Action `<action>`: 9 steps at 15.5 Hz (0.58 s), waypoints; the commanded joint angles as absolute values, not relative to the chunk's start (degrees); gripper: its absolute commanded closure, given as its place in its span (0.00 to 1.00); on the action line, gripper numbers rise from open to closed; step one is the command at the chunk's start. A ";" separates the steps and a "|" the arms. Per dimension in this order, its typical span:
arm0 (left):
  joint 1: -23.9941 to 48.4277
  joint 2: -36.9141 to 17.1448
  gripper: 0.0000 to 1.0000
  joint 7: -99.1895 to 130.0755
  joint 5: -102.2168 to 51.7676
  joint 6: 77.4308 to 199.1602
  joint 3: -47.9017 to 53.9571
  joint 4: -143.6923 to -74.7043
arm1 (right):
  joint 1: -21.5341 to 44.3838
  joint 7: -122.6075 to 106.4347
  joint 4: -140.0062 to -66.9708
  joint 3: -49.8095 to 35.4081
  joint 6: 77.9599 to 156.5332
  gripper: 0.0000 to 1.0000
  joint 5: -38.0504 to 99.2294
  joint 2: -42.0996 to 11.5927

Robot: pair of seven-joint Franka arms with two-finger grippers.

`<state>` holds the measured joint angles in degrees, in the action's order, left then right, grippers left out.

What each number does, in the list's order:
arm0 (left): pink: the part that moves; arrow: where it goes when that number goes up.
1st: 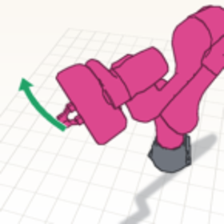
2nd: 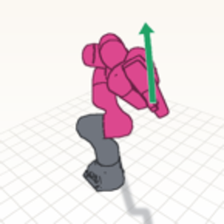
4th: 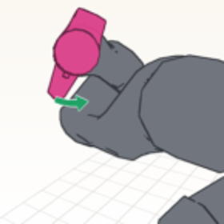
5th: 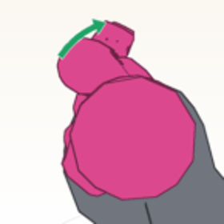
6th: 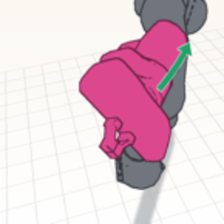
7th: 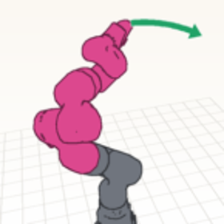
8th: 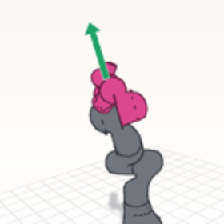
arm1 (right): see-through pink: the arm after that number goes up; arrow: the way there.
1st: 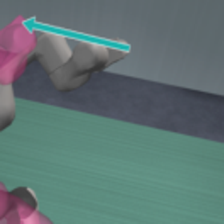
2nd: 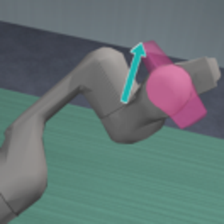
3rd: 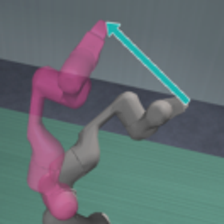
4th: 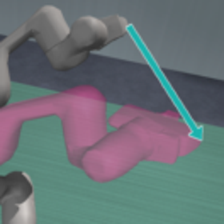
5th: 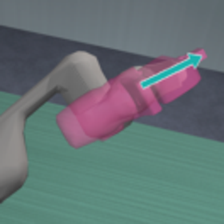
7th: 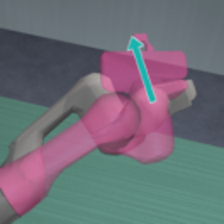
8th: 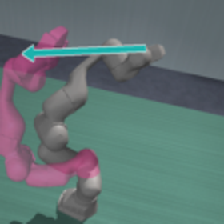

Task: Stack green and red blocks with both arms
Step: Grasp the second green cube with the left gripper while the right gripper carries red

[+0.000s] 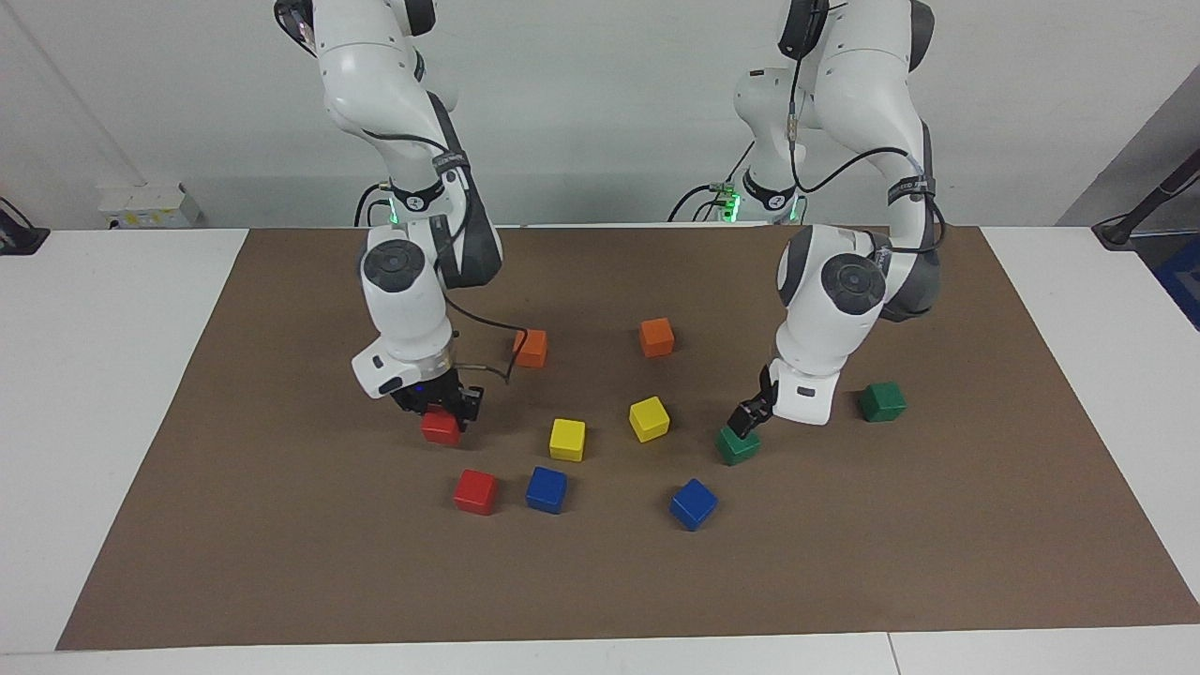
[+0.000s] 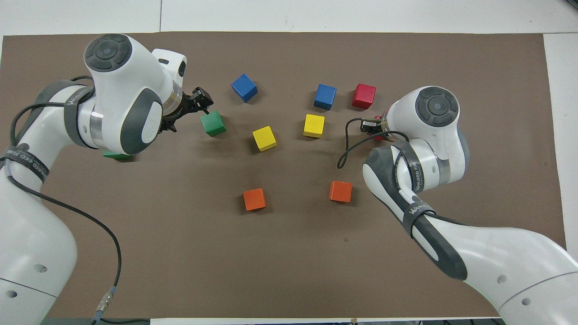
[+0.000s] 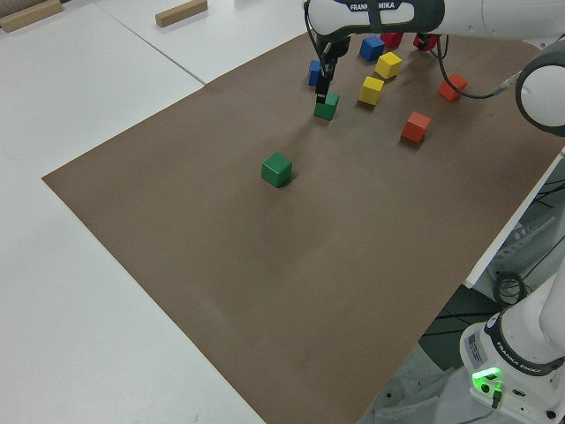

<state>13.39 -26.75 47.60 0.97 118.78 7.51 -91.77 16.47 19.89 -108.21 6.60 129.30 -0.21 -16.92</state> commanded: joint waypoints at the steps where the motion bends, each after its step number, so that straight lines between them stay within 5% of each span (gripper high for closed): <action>1: 15.02 -29.00 0.00 50.36 2.55 120.40 6.77 -89.65 | 10.39 10.40 -110.73 6.15 124.38 1.00 -0.26 -11.26; 9: 15.82 -29.27 0.00 50.19 10.88 128.32 6.85 -94.65 | 0.72 -5.69 -123.92 6.06 139.12 1.00 -0.18 -8.87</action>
<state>15.24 -29.45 49.25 7.86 126.29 7.46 -92.99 3.03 -1.27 -119.89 6.77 135.50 -0.21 -10.38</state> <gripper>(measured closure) 0.000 0.449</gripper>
